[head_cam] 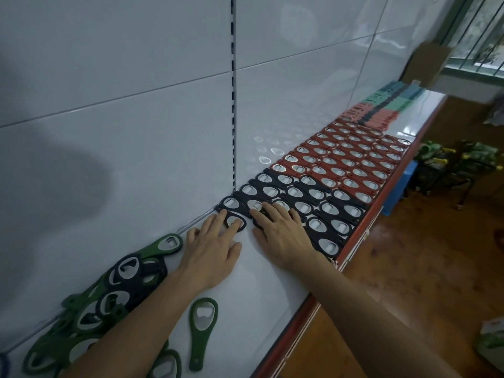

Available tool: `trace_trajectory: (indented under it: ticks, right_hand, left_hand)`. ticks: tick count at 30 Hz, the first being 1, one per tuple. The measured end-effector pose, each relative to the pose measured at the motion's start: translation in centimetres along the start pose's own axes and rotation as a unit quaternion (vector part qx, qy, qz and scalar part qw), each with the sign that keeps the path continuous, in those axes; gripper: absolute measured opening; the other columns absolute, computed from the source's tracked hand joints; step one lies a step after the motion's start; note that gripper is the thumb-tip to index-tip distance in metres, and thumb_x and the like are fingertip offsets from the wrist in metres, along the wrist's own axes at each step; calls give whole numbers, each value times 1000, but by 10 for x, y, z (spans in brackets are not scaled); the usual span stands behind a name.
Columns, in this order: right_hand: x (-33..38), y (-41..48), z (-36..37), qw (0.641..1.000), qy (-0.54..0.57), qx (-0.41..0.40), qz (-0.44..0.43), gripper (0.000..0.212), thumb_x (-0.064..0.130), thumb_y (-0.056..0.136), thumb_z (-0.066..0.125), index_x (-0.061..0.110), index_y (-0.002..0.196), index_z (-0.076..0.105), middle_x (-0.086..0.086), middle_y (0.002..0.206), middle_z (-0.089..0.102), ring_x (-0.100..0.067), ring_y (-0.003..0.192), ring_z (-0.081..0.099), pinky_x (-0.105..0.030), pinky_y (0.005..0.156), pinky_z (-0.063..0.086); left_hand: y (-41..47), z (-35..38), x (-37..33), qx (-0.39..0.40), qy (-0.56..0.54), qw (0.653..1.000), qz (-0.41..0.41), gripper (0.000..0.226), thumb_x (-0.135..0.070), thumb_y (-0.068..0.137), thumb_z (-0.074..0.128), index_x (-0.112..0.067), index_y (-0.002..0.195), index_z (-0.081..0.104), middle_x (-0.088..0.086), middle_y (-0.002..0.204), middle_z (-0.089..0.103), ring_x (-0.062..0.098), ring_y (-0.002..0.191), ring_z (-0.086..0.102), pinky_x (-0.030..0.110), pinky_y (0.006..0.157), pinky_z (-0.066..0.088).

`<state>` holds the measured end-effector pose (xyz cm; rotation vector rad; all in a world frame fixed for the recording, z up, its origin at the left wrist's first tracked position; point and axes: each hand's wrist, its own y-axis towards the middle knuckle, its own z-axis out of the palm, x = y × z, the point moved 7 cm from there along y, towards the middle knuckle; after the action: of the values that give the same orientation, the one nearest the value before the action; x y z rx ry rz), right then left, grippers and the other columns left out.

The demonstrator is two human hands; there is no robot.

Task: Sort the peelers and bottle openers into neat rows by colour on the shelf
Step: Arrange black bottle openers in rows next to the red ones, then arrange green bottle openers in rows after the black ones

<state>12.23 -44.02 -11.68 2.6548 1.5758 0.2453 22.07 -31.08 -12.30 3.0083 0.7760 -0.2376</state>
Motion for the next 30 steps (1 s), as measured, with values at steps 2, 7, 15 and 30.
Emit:
trace_trajectory:
  ticks: [2,7,15,30]
  right_hand:
    - [0,1,0,1000,-1,3,3,56,49,104,21,30,154,36,-2,159,37,-25,147,29,-53,116,26]
    - [1,2,1,1000,-1,8,5,61,51,100,15,29,152,37,-4,158,39,-26,146,32,-55,114,30]
    - [-5,6,-7,999,3,38,-28,56,48,103,35,30,155,27,-2,162,29,-28,150,23,-59,116,25]
    - [141,12,-23,930,80,68,-352,45,45,101,47,24,140,52,-1,138,55,-28,134,41,-48,106,40]
  left_hand:
    - [4,0,-1,13,-2,1000,-3,56,-51,105,28,-39,159,17,0,171,4,17,157,2,50,116,22]
    - [10,-4,-4,6,3,1000,2,54,-52,104,29,-38,156,23,-1,167,10,16,154,11,51,110,27]
    - [-2,-19,6,55,7,998,1,64,-57,105,29,-35,161,9,-1,171,-5,21,157,7,51,124,15]
    - [-200,-58,81,-50,34,947,-317,72,-61,95,18,-23,151,44,1,155,41,24,138,45,57,111,34]
